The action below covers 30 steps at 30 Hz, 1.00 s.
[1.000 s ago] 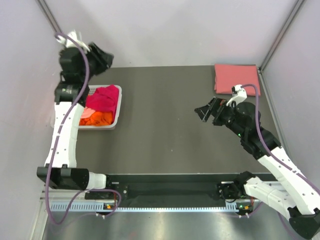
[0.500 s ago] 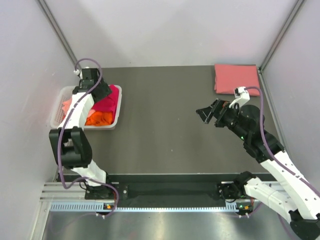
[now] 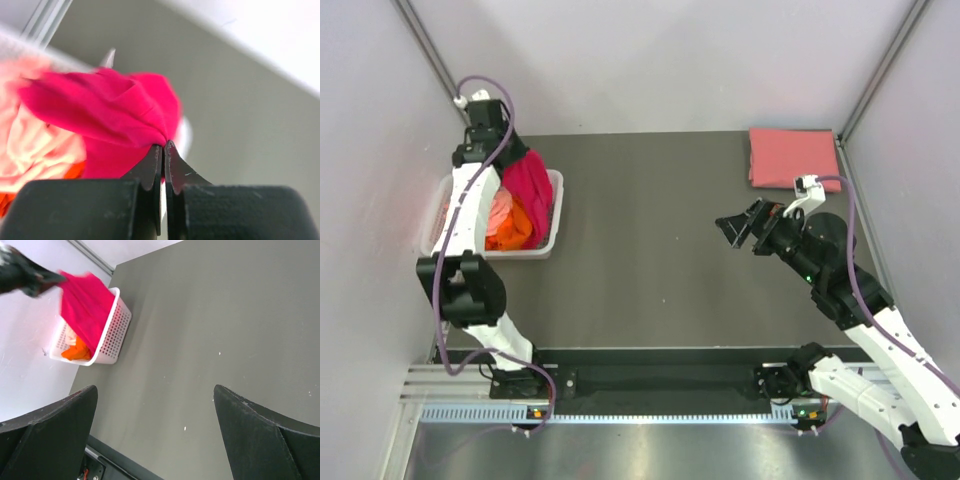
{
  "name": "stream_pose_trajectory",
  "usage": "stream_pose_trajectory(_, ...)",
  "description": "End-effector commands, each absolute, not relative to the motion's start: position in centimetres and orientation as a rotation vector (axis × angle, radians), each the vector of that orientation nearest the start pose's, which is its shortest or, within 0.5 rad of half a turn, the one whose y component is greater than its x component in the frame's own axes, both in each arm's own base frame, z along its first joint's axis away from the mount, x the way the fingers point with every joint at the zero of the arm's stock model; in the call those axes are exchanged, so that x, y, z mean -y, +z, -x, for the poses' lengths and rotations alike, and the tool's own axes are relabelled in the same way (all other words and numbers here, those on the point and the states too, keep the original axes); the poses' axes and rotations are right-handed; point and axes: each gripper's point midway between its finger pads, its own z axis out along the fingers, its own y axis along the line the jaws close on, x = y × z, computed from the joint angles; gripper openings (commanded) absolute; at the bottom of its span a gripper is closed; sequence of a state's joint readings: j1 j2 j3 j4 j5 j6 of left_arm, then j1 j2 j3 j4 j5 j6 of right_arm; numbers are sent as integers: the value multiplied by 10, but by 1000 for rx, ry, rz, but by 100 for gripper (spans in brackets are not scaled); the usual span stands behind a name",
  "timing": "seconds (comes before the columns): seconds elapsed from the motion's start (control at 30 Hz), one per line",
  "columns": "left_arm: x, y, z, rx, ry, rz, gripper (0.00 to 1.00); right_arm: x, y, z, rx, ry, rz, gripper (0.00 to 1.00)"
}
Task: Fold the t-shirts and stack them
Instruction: Grab the tshirt from the pile, then move the tshirt to the center of the board
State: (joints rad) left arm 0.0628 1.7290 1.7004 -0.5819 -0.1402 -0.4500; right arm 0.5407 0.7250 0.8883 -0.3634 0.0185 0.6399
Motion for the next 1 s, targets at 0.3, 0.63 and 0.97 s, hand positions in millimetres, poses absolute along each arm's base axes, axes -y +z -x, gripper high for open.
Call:
stream_pose_trajectory(0.3, 79, 611, -390, -1213, -839, 39, 0, -175, 328, -246, -1792, 861, -118, 100)
stream_pose_trajectory(0.63, 190, 438, -347, -1572, -1270, -32, 0, -169, 289, -257, -1877, 763, -165, 100)
stream_pose_trajectory(0.97, 158, 278, -292, -1990, -866, 200, 0, -203, 187, -286, -2121, 739, -159, 96)
